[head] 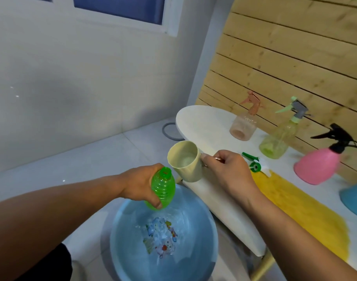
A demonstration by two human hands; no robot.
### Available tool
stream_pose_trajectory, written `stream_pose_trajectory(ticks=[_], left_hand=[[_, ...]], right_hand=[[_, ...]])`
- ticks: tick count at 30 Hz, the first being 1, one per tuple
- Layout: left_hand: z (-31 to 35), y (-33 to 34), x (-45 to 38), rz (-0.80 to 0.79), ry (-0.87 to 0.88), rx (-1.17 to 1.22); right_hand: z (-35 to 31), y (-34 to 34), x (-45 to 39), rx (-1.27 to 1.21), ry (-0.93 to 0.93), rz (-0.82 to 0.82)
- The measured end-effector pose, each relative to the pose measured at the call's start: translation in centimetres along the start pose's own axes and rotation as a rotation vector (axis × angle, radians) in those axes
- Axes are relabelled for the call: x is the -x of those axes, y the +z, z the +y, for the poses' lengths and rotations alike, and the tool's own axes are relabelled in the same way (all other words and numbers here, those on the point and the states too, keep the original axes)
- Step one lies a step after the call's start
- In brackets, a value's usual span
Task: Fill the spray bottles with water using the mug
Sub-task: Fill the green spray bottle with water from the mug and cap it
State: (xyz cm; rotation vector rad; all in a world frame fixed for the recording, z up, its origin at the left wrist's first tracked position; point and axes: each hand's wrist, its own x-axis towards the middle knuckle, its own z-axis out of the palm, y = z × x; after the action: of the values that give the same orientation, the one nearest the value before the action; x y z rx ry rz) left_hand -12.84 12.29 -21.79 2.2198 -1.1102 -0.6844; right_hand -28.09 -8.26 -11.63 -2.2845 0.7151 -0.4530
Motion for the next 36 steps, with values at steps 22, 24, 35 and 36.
stream_pose_trajectory(ticks=[22, 24, 35, 36], left_hand=[[0.9, 0.02, -0.67, 0.022, 0.011, -0.056], [0.91, 0.03, -0.68, 0.024, 0.011, -0.058], [0.97, -0.01, -0.58, 0.037, 0.016, -0.069], [1.0, -0.03, -0.52, 0.039, 0.014, -0.068]], right_hand=[[-0.62, -0.03, 0.59, 0.176, -0.207, 0.115], [-0.62, -0.02, 0.67, 0.196, -0.231, 0.128], [-0.61, -0.04, 0.86, 0.25, -0.281, 0.151], [-0.62, -0.03, 0.87, 0.251, -0.283, 0.155]])
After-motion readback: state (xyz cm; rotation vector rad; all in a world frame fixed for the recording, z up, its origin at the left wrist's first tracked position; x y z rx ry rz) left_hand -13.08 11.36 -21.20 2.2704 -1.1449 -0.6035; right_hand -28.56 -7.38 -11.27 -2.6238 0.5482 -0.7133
